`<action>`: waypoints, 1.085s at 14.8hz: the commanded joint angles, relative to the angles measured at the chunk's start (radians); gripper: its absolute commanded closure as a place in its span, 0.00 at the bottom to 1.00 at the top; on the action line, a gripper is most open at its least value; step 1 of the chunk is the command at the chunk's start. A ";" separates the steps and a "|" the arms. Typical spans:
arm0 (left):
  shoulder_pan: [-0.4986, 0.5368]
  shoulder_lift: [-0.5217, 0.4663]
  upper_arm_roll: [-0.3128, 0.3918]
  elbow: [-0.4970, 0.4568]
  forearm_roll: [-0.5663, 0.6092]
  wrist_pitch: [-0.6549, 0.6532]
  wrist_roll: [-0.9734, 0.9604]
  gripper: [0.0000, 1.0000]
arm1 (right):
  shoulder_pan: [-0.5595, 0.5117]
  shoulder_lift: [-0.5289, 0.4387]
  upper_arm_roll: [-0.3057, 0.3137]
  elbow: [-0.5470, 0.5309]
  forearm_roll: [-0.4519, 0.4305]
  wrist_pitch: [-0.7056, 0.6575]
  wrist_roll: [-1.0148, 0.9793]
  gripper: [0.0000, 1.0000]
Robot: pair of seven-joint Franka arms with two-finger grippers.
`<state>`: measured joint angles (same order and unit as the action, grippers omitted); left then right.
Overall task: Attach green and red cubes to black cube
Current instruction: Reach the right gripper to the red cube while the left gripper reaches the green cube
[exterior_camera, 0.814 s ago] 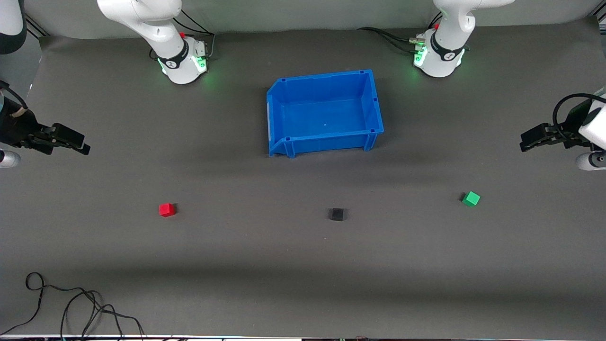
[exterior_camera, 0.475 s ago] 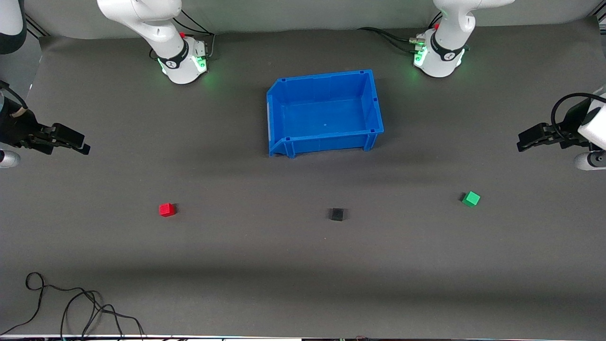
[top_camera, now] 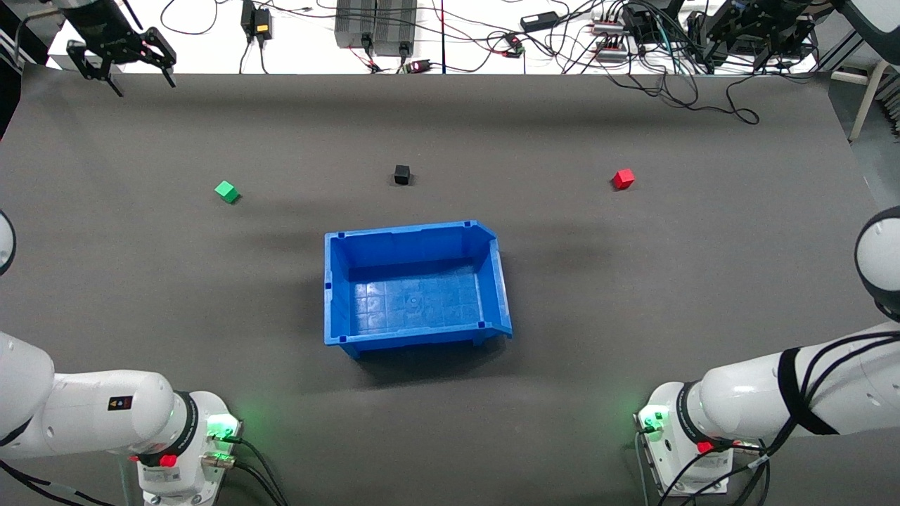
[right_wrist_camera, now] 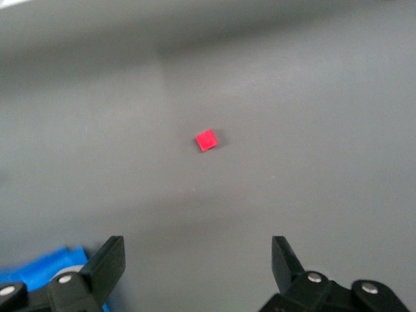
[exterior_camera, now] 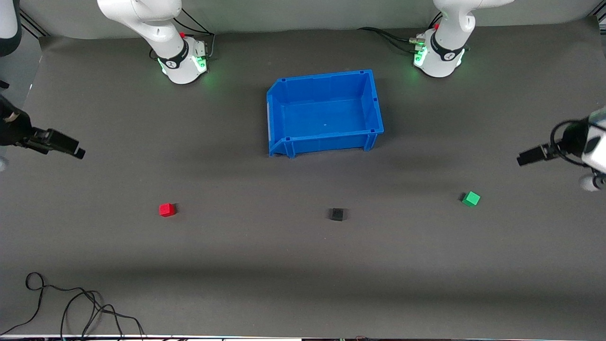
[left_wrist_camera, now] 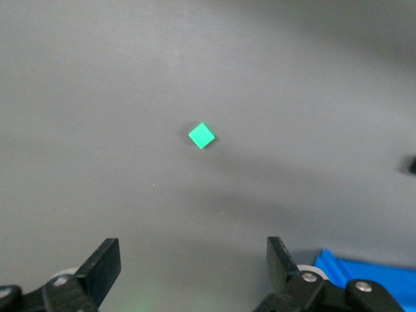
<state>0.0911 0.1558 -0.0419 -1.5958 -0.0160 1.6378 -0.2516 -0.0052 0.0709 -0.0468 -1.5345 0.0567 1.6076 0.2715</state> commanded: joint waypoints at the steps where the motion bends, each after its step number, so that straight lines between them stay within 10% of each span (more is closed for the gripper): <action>1: 0.012 0.007 0.000 -0.108 -0.010 0.118 -0.072 0.00 | -0.010 0.102 -0.001 0.111 0.017 -0.017 0.292 0.00; 8: 0.027 0.039 0.000 -0.459 -0.018 0.554 -0.315 0.00 | -0.045 0.239 -0.022 0.102 0.120 0.000 0.791 0.00; 16: 0.035 0.303 0.000 -0.454 -0.044 0.853 -0.679 0.04 | -0.087 0.323 -0.047 -0.183 0.414 0.366 0.781 0.00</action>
<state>0.1234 0.3892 -0.0392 -2.0838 -0.0503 2.4456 -0.8735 -0.0967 0.4085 -0.0940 -1.6137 0.3933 1.8601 1.0426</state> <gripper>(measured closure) 0.013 0.000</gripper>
